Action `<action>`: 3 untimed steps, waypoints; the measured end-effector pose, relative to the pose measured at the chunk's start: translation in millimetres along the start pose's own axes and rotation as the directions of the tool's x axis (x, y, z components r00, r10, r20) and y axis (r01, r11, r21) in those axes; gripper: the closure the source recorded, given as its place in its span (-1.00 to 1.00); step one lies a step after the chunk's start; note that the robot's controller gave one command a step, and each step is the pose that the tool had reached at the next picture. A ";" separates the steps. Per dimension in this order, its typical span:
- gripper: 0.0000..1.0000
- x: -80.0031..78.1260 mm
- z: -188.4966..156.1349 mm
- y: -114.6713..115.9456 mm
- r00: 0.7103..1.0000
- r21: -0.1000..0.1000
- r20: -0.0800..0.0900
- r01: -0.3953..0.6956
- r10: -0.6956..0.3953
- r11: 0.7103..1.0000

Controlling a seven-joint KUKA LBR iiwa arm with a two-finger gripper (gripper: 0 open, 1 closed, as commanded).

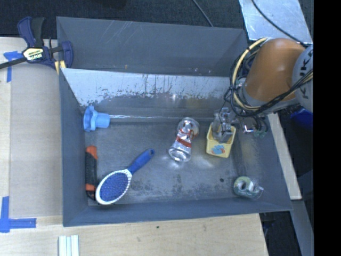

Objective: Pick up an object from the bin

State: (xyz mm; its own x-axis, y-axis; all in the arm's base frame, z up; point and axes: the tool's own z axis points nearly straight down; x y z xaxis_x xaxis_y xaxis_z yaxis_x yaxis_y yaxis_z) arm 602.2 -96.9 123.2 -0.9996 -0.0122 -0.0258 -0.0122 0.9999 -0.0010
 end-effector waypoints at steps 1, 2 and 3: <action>1.00 -12.0 0.4 -12.3 1.000 0.004 0.006 -0.028 0.028 1.000; 1.00 -11.1 -1.8 -12.4 1.000 0.003 0.006 -0.020 0.020 1.000; 1.00 1.2 -9.6 -10.7 1.000 0.005 0.013 -0.012 0.012 1.000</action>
Offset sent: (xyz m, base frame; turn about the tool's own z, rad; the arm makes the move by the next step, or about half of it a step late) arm 0.0103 -0.0122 0.0069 0.0040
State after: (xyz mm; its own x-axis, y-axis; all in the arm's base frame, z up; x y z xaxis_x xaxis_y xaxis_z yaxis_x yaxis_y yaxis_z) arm 600.9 -107.5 132.8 -0.9993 0.0000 -0.0386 0.0002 1.0000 -0.0053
